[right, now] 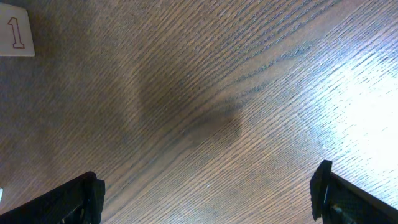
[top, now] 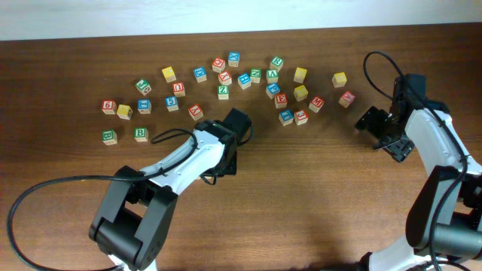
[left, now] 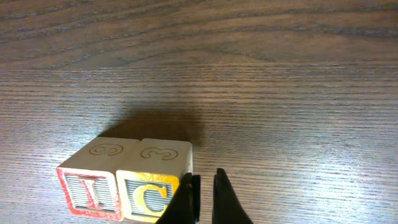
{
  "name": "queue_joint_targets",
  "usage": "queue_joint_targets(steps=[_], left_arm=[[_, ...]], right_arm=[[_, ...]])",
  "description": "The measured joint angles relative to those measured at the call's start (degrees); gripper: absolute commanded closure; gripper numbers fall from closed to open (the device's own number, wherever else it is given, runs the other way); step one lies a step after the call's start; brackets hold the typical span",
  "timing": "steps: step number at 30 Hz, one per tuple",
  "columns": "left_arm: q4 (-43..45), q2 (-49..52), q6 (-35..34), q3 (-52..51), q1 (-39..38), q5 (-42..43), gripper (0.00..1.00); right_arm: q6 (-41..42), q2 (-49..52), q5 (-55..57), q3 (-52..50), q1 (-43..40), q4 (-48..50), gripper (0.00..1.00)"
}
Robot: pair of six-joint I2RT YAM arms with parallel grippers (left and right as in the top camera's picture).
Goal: Spell out ICRA
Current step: 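Raise the left gripper and move it back over the block cluster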
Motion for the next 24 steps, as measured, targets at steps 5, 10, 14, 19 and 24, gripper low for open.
queue_joint_targets(steps=[5, 10, 14, 19, 24], left_arm=[[4.3, 0.0, 2.0, -0.1, 0.1, 5.5, 1.00], [4.6, 0.2, 4.4, 3.0, 0.7, 11.8, 0.99], [2.3, 0.5, 6.1, 12.7, 4.8, 12.7, 1.00], [1.7, 0.5, 6.6, 22.5, 14.5, 12.4, 1.00], [-1.1, 0.5, 6.7, 22.9, 24.8, 12.2, 1.00]], right_arm=[[0.0, 0.0, 0.0, 0.0, 0.0, 0.0, 0.02], [0.0, 0.0, 0.0, 0.0, 0.0, 0.0, 0.02], [0.0, 0.0, 0.0, 0.0, 0.0, 0.0, 0.02], [0.0, 0.0, 0.0, 0.0, 0.0, 0.0, 0.02], [0.0, 0.0, 0.0, 0.0, 0.0, 0.0, 0.02]])
